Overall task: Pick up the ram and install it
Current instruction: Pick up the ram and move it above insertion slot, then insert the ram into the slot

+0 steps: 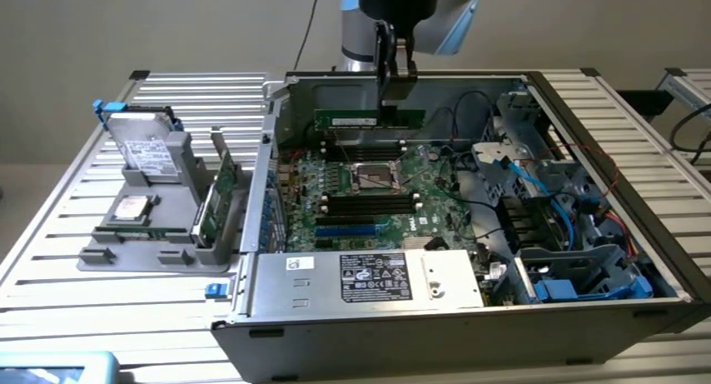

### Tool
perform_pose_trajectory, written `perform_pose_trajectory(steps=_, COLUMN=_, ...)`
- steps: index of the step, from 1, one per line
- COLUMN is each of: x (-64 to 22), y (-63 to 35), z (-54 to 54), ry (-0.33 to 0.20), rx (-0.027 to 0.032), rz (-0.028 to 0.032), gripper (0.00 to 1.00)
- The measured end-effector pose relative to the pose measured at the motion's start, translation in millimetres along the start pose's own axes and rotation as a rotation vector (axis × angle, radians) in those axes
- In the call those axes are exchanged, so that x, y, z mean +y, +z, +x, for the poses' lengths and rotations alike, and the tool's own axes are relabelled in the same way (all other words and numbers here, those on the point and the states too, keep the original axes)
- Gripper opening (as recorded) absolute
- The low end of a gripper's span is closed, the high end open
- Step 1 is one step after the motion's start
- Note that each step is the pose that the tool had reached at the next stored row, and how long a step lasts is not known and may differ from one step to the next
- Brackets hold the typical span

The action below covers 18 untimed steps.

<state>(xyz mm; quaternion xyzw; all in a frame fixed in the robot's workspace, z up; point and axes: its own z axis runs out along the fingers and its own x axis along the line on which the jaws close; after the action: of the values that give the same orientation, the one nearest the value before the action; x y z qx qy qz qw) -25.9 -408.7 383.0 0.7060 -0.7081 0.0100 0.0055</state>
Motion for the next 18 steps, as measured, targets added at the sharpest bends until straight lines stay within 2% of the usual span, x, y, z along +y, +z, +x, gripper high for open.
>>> perform_pose_trajectory(steps=3, x=-1.4, y=1.0, z=-8.1, ry=0.0, rx=-0.0002, rz=0.0001, gripper=0.13)
perform_pose_trajectory(steps=10, x=-1.5, y=1.6, z=-8.3, ry=0.0, rx=-0.0003, rz=0.0001, gripper=0.13)
perform_pose_trajectory(steps=16, x=-1.4, y=11.9, z=-10.9, ry=0.0, rx=0.0, rz=0.0, gripper=0.13)
perform_pose_trajectory(steps=18, x=-1.6, y=14.3, z=-16.5, ry=0.0, rx=0.0037, rz=0.0, gripper=0.13)
